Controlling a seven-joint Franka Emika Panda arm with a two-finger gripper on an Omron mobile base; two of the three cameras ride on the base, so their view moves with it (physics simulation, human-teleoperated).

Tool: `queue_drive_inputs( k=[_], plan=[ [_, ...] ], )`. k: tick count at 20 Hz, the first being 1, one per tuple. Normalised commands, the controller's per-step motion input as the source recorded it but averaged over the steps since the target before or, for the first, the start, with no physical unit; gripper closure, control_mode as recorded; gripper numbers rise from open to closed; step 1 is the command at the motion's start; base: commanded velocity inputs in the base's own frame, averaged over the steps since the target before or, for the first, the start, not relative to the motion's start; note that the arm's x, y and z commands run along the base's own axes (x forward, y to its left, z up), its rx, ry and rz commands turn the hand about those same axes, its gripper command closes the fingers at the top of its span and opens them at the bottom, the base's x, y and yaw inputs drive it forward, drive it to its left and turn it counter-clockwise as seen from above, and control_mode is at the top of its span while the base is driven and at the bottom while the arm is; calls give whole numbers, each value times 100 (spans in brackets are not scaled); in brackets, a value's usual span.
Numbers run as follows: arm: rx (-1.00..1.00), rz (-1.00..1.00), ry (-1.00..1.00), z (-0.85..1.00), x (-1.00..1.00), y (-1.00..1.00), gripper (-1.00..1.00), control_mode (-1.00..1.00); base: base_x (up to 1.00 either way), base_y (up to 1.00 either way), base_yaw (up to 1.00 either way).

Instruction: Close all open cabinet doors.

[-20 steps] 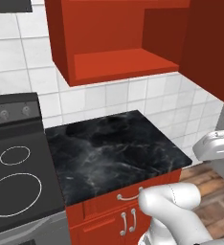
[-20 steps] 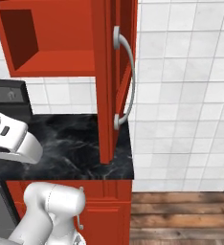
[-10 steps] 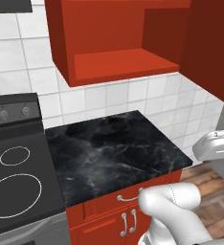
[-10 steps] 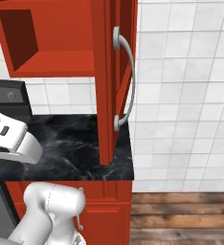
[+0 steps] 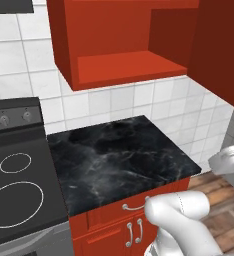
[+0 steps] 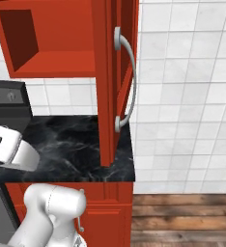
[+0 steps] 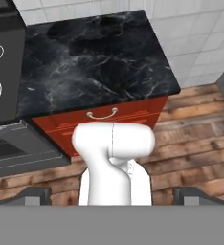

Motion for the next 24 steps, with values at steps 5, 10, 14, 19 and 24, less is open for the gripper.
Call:
queue_drive_inputs(
  k=[5, 10, 14, 19, 24],
  plan=[
    [2, 9, -45, -3, -28, -4, -100, -100, 0, 0, 0],
    [9, 7, -41, 0, -5, -34, -100, -100, 0, 0, 0],
    [8, 1, -26, 0, 0, -58, -100, -100, 0, 0, 0],
    [3, 0, -13, 0, 0, -56, -100, -100, 0, 0, 0],
    [3, 0, -10, 1, 0, -52, -100, -100, 0, 0, 0]
  ],
)
